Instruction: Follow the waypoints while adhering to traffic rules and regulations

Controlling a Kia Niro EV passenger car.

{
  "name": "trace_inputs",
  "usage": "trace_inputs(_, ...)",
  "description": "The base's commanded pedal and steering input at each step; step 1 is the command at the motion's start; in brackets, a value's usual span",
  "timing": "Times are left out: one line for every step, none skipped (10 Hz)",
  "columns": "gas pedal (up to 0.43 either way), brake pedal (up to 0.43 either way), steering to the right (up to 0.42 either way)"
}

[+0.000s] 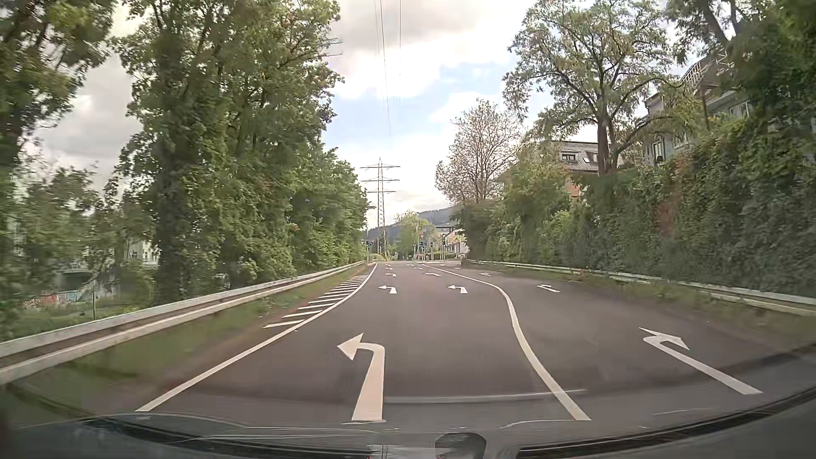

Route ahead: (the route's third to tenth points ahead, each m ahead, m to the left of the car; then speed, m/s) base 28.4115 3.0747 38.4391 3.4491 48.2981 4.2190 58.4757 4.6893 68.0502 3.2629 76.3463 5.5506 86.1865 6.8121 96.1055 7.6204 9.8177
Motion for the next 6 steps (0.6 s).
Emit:
trace_inputs(0.039, 0.0, 0.022)
trace_inputs(0.039, 0.0, 0.022)
trace_inputs(0.047, 0.0, 0.022)
trace_inputs(0.047, 0.0, 0.021)
trace_inputs(0.047, 0.0, 0.018)
trace_inputs(0.059, 0.0, 0.013)
